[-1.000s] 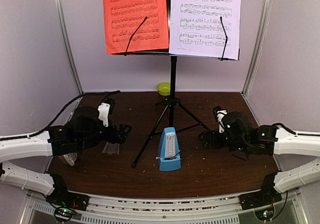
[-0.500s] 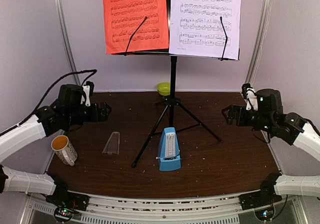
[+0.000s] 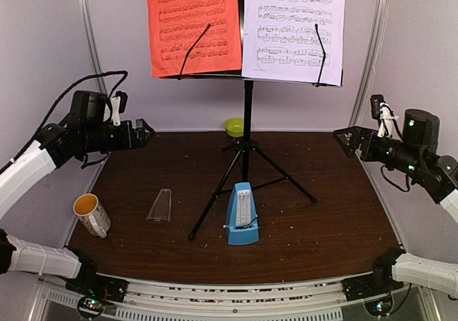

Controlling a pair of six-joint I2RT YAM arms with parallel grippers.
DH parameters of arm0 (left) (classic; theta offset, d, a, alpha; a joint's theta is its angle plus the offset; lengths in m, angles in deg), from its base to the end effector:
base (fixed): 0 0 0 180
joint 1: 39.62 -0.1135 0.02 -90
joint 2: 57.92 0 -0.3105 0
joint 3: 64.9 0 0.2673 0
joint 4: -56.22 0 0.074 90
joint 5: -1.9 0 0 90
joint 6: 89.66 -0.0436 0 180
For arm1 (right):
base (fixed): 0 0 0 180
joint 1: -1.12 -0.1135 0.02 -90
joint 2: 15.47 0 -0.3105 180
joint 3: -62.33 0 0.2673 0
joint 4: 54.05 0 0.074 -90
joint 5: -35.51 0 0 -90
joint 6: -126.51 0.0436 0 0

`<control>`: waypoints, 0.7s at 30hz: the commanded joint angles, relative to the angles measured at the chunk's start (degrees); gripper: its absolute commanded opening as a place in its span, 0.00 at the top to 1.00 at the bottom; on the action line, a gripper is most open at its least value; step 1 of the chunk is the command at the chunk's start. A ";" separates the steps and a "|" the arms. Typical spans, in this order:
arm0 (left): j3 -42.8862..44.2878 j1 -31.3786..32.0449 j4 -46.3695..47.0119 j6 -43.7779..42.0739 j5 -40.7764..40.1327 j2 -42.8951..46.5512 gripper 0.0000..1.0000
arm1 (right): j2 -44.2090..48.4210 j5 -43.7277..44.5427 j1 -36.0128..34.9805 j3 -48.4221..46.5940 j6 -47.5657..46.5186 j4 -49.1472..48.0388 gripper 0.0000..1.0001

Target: Set up the instrument practice props

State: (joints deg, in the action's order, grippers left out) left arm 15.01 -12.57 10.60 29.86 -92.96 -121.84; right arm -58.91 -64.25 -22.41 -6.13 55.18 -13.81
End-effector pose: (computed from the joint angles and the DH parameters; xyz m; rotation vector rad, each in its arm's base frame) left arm 0.2177 -0.1070 0.4080 -0.0983 2.1244 -0.5065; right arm 0.1342 0.0665 0.4093 -0.2025 1.8748 0.6676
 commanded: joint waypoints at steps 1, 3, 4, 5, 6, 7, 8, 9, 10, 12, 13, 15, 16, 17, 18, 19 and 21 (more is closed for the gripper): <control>-2.37 -0.36 -1.34 3.08 1.87 5.56 0.02 | 5.44 -2.78 0.62 3.10 3.14 -2.14 0.00; -5.53 -0.40 -1.86 4.21 0.64 9.64 0.02 | 7.91 -2.20 0.64 5.19 3.67 -1.98 0.00; -7.25 -0.35 -2.15 4.68 0.13 11.48 0.02 | 9.14 -1.98 0.65 6.24 3.90 -1.63 0.00; -8.86 -0.35 -2.57 5.02 -0.41 13.20 0.02 | 10.59 -1.75 0.67 7.40 3.99 -1.28 0.00; -10.39 -0.41 -3.37 5.41 -0.98 14.79 0.02 | 11.92 -1.50 0.68 8.65 4.23 -0.87 0.00; -11.78 -0.35 -4.42 5.90 -1.62 16.23 0.02 | 13.18 -1.18 0.68 9.92 4.53 -0.05 0.00; -12.99 -0.34 -5.67 6.33 -2.22 17.71 0.02 | 14.58 -0.88 0.68 11.27 4.97 0.57 0.00; -14.17 -0.40 -7.32 6.83 -2.81 19.09 0.02 | 15.85 -0.51 0.69 12.99 5.42 1.05 0.00; -15.88 -0.38 -8.21 7.40 -3.43 20.35 0.02 | 17.35 -0.26 0.73 14.47 6.01 1.52 0.00; -18.61 -0.33 -9.44 8.24 -3.69 22.98 0.02 | 20.80 0.26 0.68 17.09 7.04 2.32 0.00; -20.00 -0.33 -9.72 8.70 -3.86 24.33 0.02 | 22.32 0.57 0.69 18.27 7.63 2.76 0.00; -22.48 -0.34 -10.42 9.64 -4.24 26.56 0.02 | 25.07 1.09 0.68 20.57 8.59 3.37 0.00; -23.57 -0.32 -10.76 10.08 -4.37 27.44 0.02 | 26.29 1.25 0.70 21.50 8.96 3.52 0.00; -24.43 -0.33 -11.10 10.52 -4.50 28.36 0.02 | 27.39 1.38 0.68 22.45 9.45 3.64 0.00; -25.26 -0.38 -11.27 10.75 -4.61 28.92 0.02 | 28.43 1.54 0.70 23.28 9.94 3.81 0.00; -25.88 -0.38 -11.42 10.96 -4.69 29.33 0.02 | 29.30 1.77 0.69 23.97 10.40 3.91 0.00; -26.84 -0.35 -11.56 11.22 -4.97 29.83 0.02 | 30.29 2.16 0.68 25.01 11.19 4.22 0.00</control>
State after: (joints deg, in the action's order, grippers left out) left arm -10.25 -12.57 -1.31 39.15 -96.46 -93.40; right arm -30.76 -64.00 -22.08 17.11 63.79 -10.38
